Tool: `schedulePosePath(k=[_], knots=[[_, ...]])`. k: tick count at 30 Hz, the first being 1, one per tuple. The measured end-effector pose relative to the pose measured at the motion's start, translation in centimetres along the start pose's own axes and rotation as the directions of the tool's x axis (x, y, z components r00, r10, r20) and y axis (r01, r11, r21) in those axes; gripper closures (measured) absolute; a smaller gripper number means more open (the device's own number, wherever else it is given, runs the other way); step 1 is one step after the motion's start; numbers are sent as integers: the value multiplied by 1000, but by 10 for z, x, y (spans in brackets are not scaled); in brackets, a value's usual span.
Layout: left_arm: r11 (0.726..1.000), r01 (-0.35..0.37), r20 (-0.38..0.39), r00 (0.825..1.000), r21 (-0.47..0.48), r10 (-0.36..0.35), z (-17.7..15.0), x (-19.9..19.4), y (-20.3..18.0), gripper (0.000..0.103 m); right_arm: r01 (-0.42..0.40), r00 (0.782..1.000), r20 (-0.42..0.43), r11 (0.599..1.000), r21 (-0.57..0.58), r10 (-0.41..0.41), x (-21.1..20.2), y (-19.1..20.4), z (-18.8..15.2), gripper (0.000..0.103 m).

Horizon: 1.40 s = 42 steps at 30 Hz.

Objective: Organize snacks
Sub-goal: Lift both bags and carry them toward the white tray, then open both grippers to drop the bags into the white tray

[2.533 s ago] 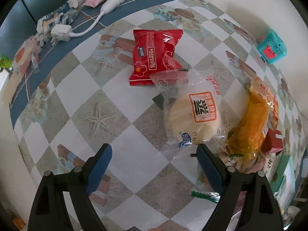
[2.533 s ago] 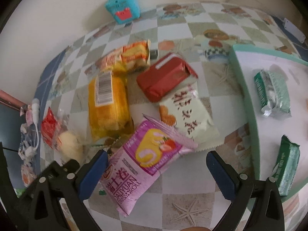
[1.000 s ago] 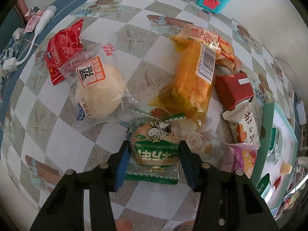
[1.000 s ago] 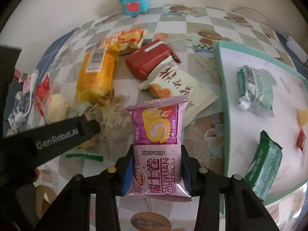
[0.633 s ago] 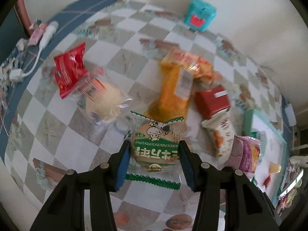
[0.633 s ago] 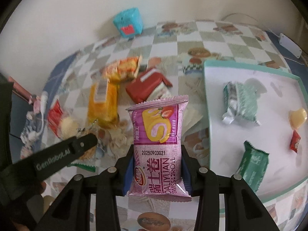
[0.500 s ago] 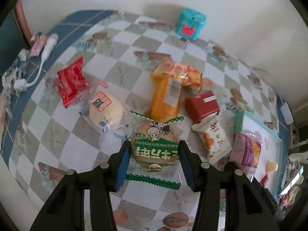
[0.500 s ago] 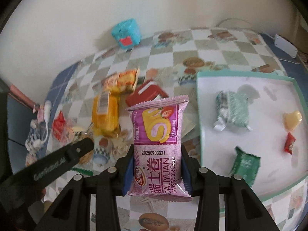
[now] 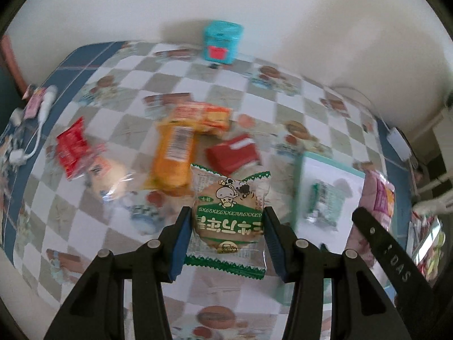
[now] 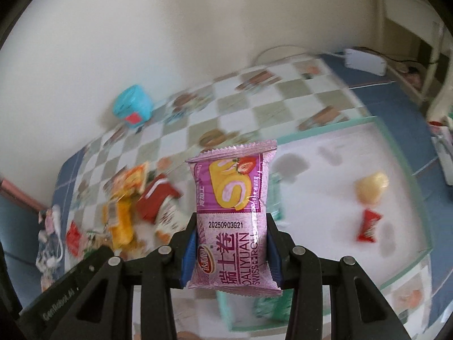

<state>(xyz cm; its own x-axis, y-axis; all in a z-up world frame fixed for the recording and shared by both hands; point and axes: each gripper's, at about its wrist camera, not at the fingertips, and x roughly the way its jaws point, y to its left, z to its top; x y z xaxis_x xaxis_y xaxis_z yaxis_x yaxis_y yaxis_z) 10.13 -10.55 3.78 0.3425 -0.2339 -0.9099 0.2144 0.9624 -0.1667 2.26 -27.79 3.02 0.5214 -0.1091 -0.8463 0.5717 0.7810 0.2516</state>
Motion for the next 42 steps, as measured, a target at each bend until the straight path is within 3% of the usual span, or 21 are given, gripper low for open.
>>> schedulePosePath(k=[10,18,29,34,37,38,41,42], knots=[[979,68,-11,998,191,-67,-1,8,-94,52,53,998,37,991,125,-58,-8,-67,27,58],[959,123,-76,991,257,-107,-5,40,-150,52,93,996,-12,968,233,-93,7,-117,32,58],[964,173,-171,975,203,-139,-11,66,-153,51,134,991,-58,950,282,-123,16,-138,29,57],[967,176,-169,975,185,-145,-9,63,-146,40,138,990,-57,955,263,-127,15,-132,28,57],[969,168,-170,976,180,-138,-7,62,-142,39,149,988,-68,956,252,-136,17,-130,29,57],[972,158,-169,977,174,-129,-6,62,-140,39,155,987,-74,956,248,-141,18,-130,29,53],[982,119,-162,982,146,-94,-3,64,-129,38,185,982,-75,956,230,-172,19,-127,29,24],[986,102,-161,984,135,-80,-3,65,-125,31,196,980,-72,955,221,-184,19,-126,29,22]])
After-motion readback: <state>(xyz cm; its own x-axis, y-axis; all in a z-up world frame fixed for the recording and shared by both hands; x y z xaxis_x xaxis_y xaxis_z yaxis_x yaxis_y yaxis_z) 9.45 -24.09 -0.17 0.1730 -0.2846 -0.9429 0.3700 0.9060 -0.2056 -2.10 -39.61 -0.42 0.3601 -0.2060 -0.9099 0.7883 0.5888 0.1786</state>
